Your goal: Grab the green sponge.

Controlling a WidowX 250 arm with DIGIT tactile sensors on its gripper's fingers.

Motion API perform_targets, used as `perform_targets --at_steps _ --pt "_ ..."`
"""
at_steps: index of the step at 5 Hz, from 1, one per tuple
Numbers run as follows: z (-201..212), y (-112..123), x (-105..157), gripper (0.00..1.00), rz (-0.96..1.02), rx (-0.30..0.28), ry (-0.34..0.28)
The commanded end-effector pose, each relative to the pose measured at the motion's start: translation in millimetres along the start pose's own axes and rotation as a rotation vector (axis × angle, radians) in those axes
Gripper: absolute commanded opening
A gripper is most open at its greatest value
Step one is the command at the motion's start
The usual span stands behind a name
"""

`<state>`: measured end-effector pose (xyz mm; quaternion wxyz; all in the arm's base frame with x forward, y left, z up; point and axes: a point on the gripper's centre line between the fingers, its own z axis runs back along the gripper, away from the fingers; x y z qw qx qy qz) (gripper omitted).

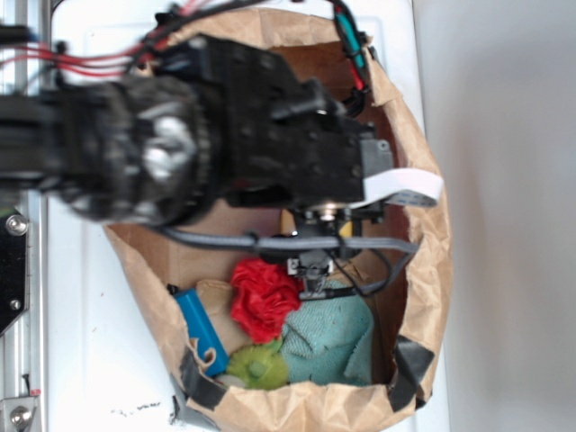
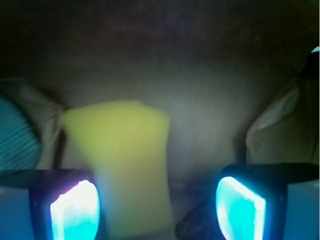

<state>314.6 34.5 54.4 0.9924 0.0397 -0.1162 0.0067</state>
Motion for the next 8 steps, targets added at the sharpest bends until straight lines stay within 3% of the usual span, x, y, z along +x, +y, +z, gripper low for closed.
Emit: perform_targets --at_steps 1,3,4,8 --pt "-2.4 -5.6 10.2 1.0 -0.018 0.032 -0.045" --pt "-2.4 -21.8 -13.9 1.0 -0.057 -0.008 0.003" --pt "-6.6 -21.3 -13.4 0.0 -0.052 -0.011 0.018" --pt "28.2 -7.4 -7.4 0.0 0.007 0.0 -0.002"
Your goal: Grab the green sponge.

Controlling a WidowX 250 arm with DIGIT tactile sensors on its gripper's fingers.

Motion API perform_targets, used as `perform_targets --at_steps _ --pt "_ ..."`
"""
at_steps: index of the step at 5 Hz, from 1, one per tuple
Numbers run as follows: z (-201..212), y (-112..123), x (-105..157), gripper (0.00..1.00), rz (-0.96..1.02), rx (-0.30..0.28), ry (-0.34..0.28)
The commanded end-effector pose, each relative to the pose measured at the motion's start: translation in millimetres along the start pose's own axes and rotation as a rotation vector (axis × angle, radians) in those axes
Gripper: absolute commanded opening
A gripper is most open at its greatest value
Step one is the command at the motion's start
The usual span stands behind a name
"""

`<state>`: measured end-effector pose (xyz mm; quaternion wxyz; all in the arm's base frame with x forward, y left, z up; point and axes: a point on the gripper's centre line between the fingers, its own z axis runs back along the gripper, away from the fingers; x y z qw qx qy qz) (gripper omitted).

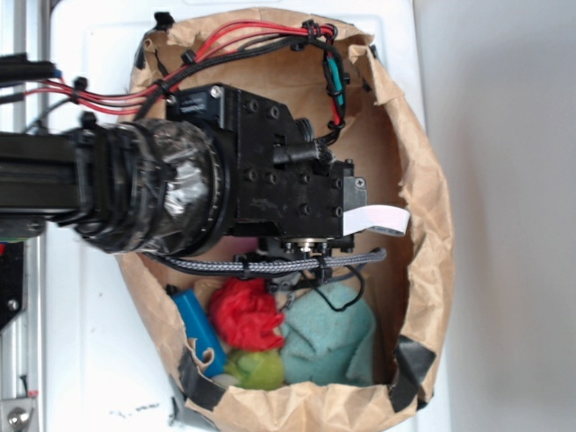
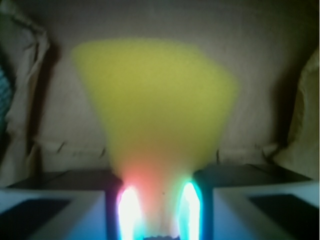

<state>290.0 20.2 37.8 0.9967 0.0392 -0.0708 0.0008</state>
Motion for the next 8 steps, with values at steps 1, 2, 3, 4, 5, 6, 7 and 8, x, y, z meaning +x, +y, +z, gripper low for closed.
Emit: perform_targets --at_steps 1,2,3,4,5,6,7,8 --pt "68.5 16.1 20.1 0.0 0.064 -0.029 -0.075" --pt "90.3 23.3 23.8 0.0 0.093 -0.064 -0.062" --pt "105.7 26.6 25.7 0.0 0.112 -0.081 -0.062" --pt "121.5 25.5 23.1 0.0 0.118 -0.088 -0.06" --pt "137.4 23.6 10.9 0.0 0.128 -0.08 -0.109" --pt "148.3 29.3 7.7 0.0 0.153 -0.05 -0.13" --pt "158.5 38.0 6.0 0.0 0.176 -0.055 -0.124" --pt "160.9 40.8 4.4 0.0 0.171 -0.034 -0.114"
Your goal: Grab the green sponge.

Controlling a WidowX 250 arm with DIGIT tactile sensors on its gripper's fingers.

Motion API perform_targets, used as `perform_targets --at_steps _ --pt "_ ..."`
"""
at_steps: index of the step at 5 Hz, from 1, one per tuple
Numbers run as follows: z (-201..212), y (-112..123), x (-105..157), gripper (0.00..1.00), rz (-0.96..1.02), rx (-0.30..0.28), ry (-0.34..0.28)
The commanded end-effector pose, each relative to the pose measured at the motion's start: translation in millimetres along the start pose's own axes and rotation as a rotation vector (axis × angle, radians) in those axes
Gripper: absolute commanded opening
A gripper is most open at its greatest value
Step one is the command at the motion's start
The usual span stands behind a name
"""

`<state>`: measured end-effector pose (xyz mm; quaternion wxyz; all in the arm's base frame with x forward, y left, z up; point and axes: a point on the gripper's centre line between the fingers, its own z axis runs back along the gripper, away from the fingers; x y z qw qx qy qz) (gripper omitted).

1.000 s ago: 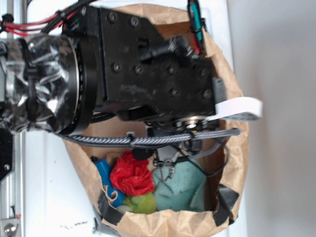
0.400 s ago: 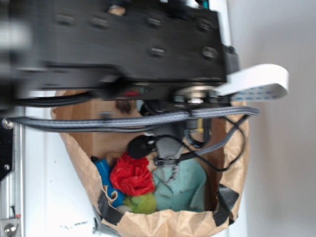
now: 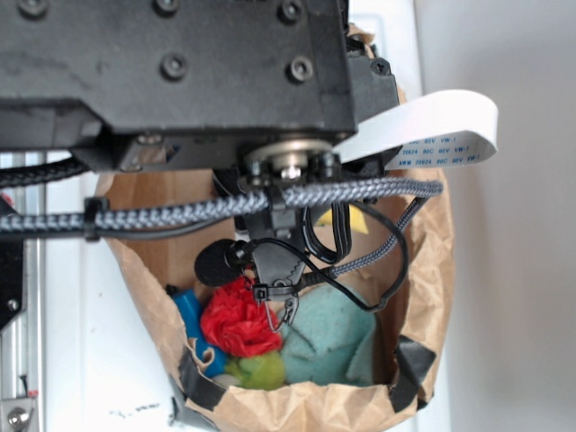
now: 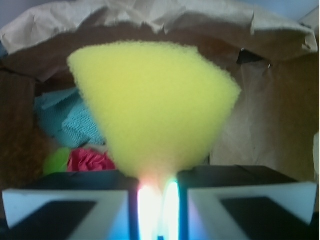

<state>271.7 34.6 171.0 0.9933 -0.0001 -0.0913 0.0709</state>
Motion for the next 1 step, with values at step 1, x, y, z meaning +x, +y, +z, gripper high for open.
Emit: perform_targets --at_steps 1 --pt "24.2 9.8 8.1 0.0 0.03 0.074 -0.102"
